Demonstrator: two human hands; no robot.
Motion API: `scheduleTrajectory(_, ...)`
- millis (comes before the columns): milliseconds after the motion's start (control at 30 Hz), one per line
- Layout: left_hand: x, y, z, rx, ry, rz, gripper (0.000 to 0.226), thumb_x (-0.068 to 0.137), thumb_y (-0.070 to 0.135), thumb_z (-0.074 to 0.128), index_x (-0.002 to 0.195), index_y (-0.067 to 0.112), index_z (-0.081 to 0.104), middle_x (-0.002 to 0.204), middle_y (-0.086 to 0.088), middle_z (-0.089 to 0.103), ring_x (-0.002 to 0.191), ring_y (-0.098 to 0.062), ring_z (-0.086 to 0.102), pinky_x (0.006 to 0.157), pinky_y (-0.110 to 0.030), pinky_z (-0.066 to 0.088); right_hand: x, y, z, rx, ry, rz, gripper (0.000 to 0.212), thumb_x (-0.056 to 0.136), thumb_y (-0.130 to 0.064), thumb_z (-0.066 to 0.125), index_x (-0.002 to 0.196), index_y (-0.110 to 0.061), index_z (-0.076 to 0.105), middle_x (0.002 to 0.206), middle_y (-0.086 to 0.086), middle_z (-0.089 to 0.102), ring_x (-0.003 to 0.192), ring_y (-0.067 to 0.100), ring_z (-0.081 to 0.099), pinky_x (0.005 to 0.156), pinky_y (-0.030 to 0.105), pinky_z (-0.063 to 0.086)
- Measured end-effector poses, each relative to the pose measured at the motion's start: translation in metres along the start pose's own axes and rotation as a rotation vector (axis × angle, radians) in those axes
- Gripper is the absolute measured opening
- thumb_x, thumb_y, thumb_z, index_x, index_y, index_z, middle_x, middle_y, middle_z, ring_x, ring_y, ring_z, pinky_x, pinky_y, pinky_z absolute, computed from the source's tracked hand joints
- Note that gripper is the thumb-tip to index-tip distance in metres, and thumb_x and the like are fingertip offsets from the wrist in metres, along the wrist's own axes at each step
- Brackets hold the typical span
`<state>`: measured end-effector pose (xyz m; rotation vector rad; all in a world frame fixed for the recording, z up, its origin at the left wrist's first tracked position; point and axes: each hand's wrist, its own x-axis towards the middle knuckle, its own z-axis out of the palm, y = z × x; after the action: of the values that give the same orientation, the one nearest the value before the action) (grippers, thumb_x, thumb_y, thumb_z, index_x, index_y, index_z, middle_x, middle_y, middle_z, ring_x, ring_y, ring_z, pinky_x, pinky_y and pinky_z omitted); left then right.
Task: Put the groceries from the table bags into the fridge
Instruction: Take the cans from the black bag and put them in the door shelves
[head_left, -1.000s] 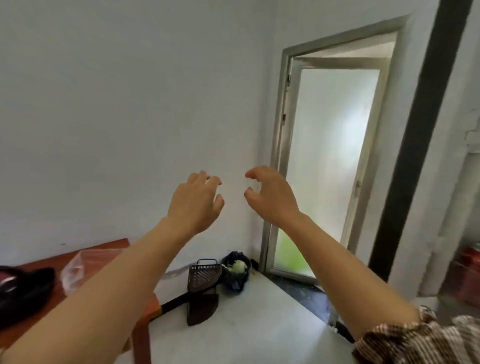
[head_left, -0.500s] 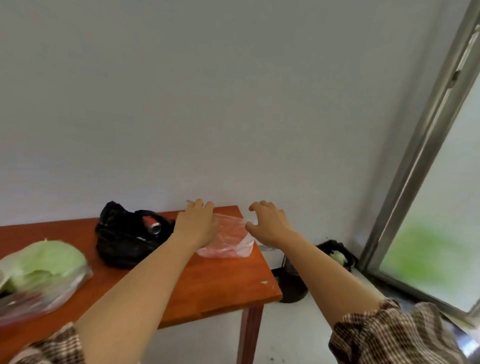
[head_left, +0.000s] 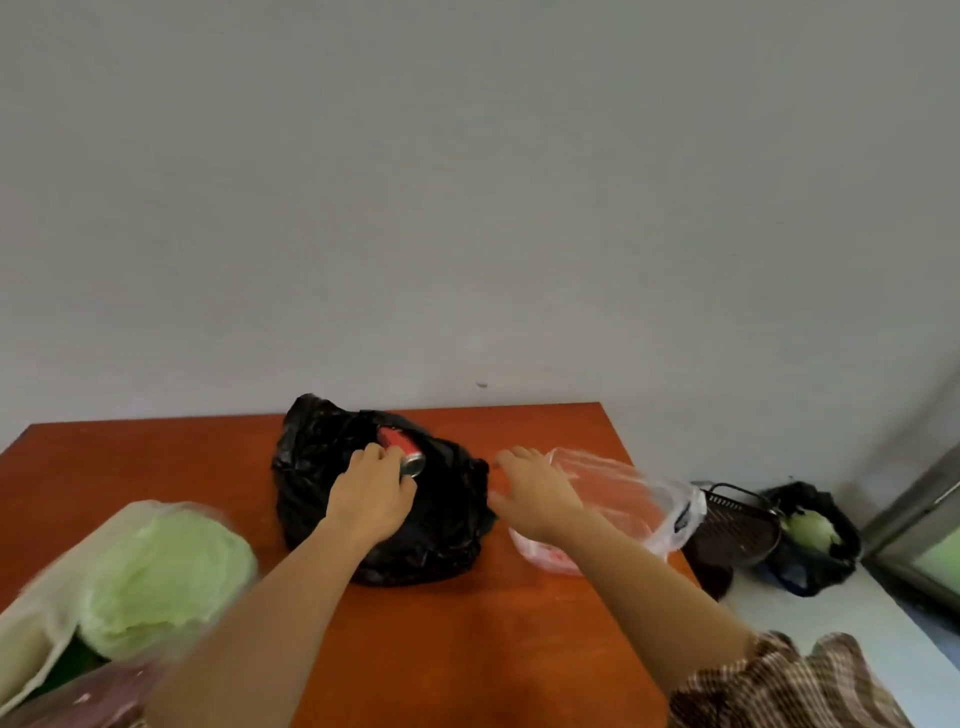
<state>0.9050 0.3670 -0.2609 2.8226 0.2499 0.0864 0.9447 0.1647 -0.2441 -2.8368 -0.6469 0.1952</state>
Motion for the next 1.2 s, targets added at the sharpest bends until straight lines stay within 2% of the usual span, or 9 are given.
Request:
scheduleTrajectory(167,0.058,-0.056,0.031,-0.007,-0.071,-0.007,0.042,0.098,0.032,0.040,0.135,0.014,0.043,0.138,-0.006,0.040,0.127,-0.024,0.036,0.090,-0.035,0.048,0.073,-0.027,0.035,0.047,-0.075,0.011,0.046,0.093,-0.031,0.049,0.136,-0.015,0.044,0.134,0.006,0.048,0.127,0.027,0.040,0.100,0.044,0.035)
scheduleTrajectory(500,0.113,-0.133,0.120,0.032,-0.208,-0.106,0.052,0.098,0.033,0.036,0.145,0.014,0.025,0.150,-0.009,0.027,0.143,-0.025,0.017,0.111,-0.035,0.032,0.190,-0.065,0.116,0.114,-0.167,0.145,0.046,0.094,-0.030,0.050,0.135,-0.012,0.041,0.136,0.008,0.046,0.127,0.029,0.039,0.100,0.043,0.037)
scheduleTrajectory(667,0.112,-0.153,0.145,-0.015,-0.282,-0.118,0.056,0.100,0.034,0.031,0.149,0.015,0.015,0.156,-0.009,0.014,0.146,-0.024,0.007,0.115,-0.036,0.026,0.225,-0.082,0.143,0.086,-0.185,0.261,0.058,0.093,-0.038,0.055,0.138,-0.009,0.034,0.141,0.012,0.038,0.132,0.031,0.035,0.105,0.043,0.036)
scheduleTrajectory(800,0.111,-0.160,0.152,-0.063,-0.282,-0.107,0.055,0.100,0.033,0.032,0.150,0.016,0.016,0.158,-0.008,0.009,0.146,-0.023,0.007,0.113,-0.030,0.026,0.243,-0.085,0.153,0.084,-0.201,0.366,0.081,0.091,-0.041,0.060,0.149,-0.006,0.016,0.148,0.016,0.031,0.138,0.033,0.029,0.109,0.045,0.032)
scheduleTrajectory(933,0.109,-0.163,0.153,-0.105,-0.304,-0.118,0.056,0.101,0.035,0.030,0.151,0.020,0.011,0.159,-0.005,0.001,0.147,-0.021,0.009,0.113,-0.029,0.028,0.248,-0.081,0.160,0.065,-0.201,0.409,0.083,0.092,-0.039,0.060,0.150,-0.003,0.012,0.150,0.018,0.032,0.139,0.033,0.030,0.110,0.044,0.031)
scheduleTrajectory(1000,0.108,-0.164,0.152,-0.129,-0.317,-0.117,0.057,0.101,0.034,0.032,0.151,0.019,0.011,0.159,-0.005,0.001,0.147,-0.021,0.010,0.111,-0.030,0.031,0.247,-0.081,0.159,0.122,-0.194,0.439,0.080,0.088,-0.042,0.063,0.144,-0.002,0.024,0.142,0.018,0.041,0.132,0.034,0.039,0.104,0.043,0.038)
scheduleTrajectory(1067,0.108,-0.163,0.152,-0.142,-0.335,-0.120,0.056,0.101,0.032,0.032,0.151,0.018,0.012,0.159,-0.006,0.001,0.146,-0.022,0.009,0.110,-0.031,0.033,0.241,-0.081,0.153,0.312,-0.209,0.537,0.070,0.081,-0.046,0.068,0.129,-0.004,0.038,0.125,0.014,0.052,0.112,0.033,0.054,0.083,0.038,0.048)
scheduleTrajectory(1133,0.109,-0.162,0.151,-0.135,-0.345,-0.125,0.057,0.101,0.030,0.032,0.151,0.016,0.012,0.158,-0.008,0.002,0.146,-0.024,0.008,0.111,-0.033,0.031,0.235,-0.079,0.145,0.506,-0.239,0.625,0.055,0.077,-0.045,0.070,0.112,-0.008,0.050,0.104,0.009,0.059,0.086,0.025,0.060,0.063,0.030,0.045)
scheduleTrajectory(1200,0.110,-0.161,0.151,-0.102,-0.354,-0.113,0.057,0.100,0.029,0.033,0.151,0.014,0.012,0.158,-0.011,0.004,0.146,-0.027,0.004,0.113,-0.035,0.028,0.225,-0.073,0.135,0.701,-0.237,0.701,0.042,0.077,-0.045,0.070,0.090,-0.007,0.061,0.083,0.007,0.062,0.068,0.021,0.057,0.059,0.029,0.043)
